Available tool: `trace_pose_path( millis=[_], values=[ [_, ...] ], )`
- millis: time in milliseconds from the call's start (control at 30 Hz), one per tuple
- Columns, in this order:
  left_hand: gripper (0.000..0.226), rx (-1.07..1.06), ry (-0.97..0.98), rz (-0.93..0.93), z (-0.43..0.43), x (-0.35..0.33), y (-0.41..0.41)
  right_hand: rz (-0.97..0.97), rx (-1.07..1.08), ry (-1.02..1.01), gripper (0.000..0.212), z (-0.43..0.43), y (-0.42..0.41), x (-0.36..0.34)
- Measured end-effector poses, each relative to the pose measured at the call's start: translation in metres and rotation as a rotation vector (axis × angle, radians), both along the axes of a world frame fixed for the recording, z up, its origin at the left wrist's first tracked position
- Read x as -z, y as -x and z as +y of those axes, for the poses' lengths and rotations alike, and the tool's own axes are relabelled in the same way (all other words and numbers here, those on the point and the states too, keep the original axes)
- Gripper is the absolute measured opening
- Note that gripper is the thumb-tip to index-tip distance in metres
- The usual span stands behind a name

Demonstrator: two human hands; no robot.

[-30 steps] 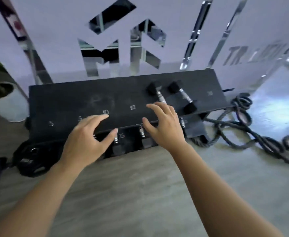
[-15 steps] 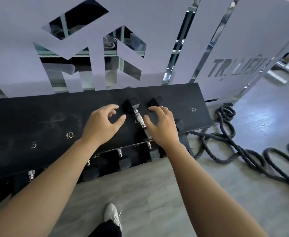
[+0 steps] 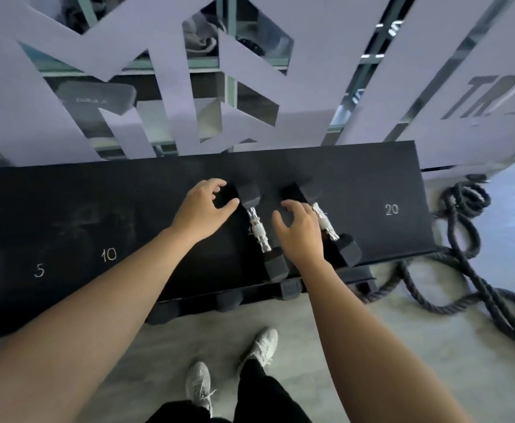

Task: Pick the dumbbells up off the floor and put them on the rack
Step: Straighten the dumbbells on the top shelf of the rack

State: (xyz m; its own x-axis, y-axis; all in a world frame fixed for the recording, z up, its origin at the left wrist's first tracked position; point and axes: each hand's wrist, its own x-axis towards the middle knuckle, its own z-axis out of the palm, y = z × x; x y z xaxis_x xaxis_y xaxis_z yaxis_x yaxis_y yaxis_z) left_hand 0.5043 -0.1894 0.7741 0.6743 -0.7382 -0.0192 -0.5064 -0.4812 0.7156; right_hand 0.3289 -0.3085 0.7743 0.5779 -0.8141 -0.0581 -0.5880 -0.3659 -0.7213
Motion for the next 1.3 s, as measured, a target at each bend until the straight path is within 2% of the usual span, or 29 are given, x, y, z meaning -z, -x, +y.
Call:
trace_pose_path(
  millis=[167,300,500,667,833,1067,1300],
  values=[
    [0.059,-0.068,-0.039,0.026,-0.053,0.043,-0.016,0.032,0.037,-0.204,0.046,-0.035,-0.023,0.067],
    [0.069,-0.072,-0.035,0.021,-0.095,0.087,-0.032,0.108,0.117,-0.259,0.052,-0.048,-0.029,0.126],
    [0.086,-0.076,-0.116,0.119,-0.128,0.143,-0.046,0.238,0.297,-0.364,0.052,-0.034,-0.023,0.199],
    [0.080,-0.051,-0.062,0.087,-0.135,0.151,-0.052,0.294,0.502,-0.476,0.027,-0.028,-0.025,0.204],
    [0.067,-0.060,-0.045,0.033,-0.140,0.149,-0.053,0.271,0.604,-0.521,0.029,-0.030,-0.030,0.203],
    [0.068,-0.056,-0.019,0.015,-0.140,0.150,-0.053,0.259,0.661,-0.542,0.023,-0.027,-0.034,0.199],
    [0.070,0.123,-0.083,-0.042,-0.142,0.144,-0.063,0.170,0.724,-0.606,0.027,0.020,-0.054,0.210]
  ],
)
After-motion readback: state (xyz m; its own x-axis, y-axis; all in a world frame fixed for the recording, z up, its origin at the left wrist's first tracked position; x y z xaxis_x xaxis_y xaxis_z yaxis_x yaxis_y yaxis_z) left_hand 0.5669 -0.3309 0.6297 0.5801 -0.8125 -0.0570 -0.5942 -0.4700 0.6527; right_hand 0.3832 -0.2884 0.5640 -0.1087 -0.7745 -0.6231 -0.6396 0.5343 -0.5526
